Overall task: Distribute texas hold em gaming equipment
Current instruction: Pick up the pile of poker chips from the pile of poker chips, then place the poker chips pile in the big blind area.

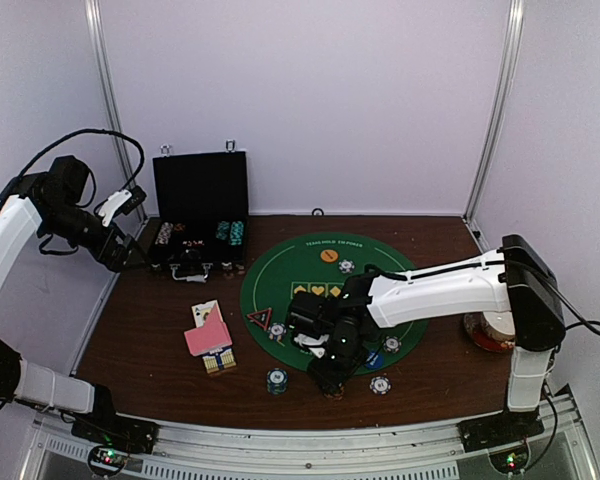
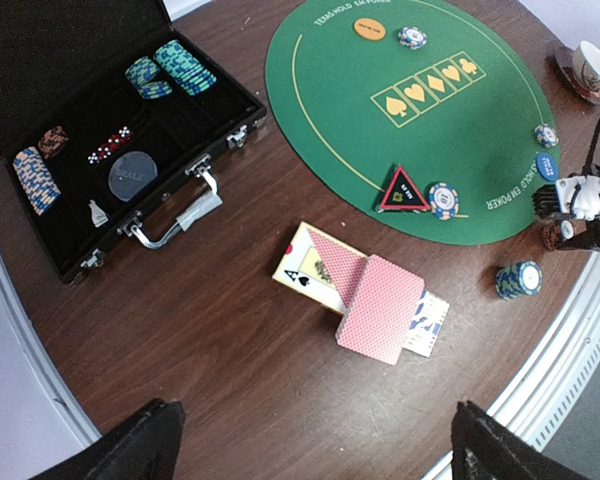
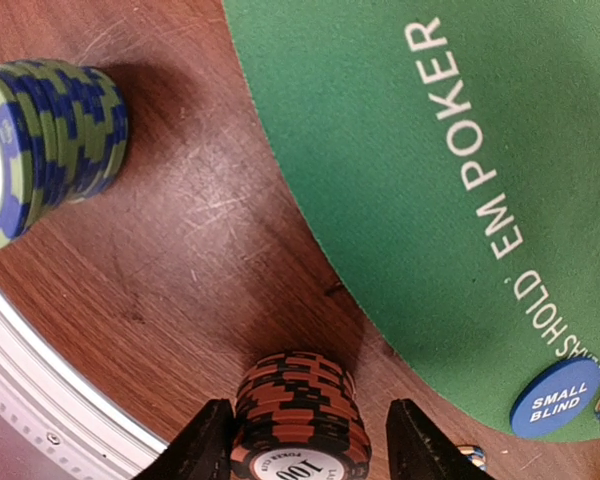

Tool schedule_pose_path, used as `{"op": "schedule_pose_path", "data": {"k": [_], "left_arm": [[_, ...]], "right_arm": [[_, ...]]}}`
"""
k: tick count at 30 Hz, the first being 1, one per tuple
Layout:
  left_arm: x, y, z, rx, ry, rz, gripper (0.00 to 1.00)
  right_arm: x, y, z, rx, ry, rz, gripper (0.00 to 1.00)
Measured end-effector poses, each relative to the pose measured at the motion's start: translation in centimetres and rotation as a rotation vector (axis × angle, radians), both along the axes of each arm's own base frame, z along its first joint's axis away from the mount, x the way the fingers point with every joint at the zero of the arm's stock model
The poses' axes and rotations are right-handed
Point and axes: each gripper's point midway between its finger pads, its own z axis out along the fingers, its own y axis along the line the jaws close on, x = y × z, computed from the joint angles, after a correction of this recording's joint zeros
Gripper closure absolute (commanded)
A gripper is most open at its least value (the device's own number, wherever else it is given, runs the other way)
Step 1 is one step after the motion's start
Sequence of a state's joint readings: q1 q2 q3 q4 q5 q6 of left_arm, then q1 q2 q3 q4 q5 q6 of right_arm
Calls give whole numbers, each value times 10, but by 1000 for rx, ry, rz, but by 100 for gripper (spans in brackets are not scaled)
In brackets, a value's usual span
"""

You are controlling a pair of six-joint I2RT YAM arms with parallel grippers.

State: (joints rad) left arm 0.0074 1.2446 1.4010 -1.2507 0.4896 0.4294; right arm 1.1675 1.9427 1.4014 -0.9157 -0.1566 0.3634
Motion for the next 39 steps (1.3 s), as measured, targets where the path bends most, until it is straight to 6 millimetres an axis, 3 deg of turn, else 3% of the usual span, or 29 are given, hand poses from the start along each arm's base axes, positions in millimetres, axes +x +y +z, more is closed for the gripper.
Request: {"op": "schedule_pose_path", "data": {"k": [7,13,18,24,28,33,36,39], "left_arm": [[0,0,0,0,0,0,2],[0,0,0,0,0,0,2],[0,0,0,0,0,0,2],[0,0,0,0,0,0,3],[0,0,0,0,1,0,2],[0,0,0,0,2,0,2],[0,0,0,2,2,1,2],[0,0,0,3,2,1,2]], "right_arm": [[-1,-1,0,-5,2,3,58],[-2,-5,5,-22,9,7,61],[1,-2,22,-17,-4,18,65],[25,8,60,28,-61,-8,67],[78,1,91,73,-132,-102,68],[174,-43,123,107,-255,-306,69],[227,-72,122,96,-311,-414,70],[273,-97,97,55,-325,-501,70]]}}
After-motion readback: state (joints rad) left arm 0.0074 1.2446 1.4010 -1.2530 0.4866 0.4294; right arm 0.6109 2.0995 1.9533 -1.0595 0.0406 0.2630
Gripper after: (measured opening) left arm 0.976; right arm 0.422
